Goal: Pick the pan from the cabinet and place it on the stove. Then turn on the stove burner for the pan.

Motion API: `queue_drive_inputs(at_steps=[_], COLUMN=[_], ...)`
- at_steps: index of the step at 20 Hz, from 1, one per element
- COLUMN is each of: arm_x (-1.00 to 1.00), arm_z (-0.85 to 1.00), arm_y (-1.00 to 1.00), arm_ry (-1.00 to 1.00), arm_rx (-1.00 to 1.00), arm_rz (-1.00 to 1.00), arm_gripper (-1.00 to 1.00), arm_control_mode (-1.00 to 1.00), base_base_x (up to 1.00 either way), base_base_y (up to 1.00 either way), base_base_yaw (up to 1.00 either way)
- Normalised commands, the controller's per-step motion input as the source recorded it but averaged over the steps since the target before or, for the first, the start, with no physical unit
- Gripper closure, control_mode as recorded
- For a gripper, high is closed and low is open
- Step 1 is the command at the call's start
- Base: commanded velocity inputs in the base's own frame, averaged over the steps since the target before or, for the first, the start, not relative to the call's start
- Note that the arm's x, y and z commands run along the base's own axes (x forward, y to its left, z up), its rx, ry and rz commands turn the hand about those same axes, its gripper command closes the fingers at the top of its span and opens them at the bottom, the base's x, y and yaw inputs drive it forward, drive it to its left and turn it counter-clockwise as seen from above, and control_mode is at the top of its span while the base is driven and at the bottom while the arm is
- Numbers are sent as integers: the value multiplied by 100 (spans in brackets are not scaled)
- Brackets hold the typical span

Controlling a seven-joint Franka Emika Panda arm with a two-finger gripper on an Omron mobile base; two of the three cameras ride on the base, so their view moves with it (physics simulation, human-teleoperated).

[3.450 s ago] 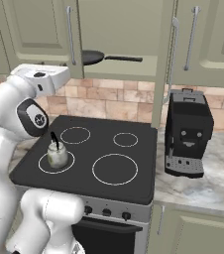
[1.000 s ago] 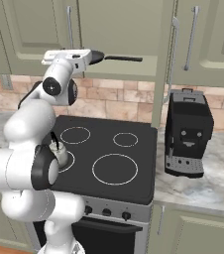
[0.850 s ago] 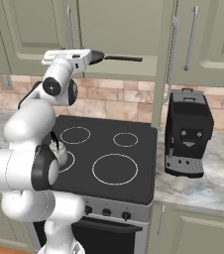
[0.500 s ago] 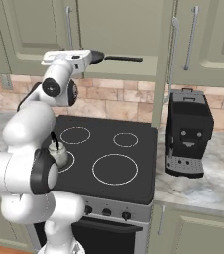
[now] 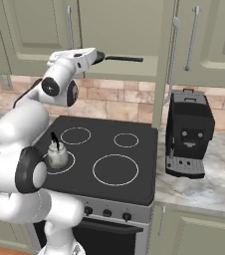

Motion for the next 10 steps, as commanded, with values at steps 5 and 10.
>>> queue_drive_inputs(at_steps=[5, 10], arm_x=[24, 18], arm_z=[0, 0], arm_y=[15, 7], arm_ry=[4, 8], arm_rx=[-2, -2], arm_rz=[-17, -10], arm_gripper=[100, 100], arm_control_mode=[-100, -100], base_base_x=[0, 0], base_base_y=[0, 0], base_base_yaw=[0, 0])
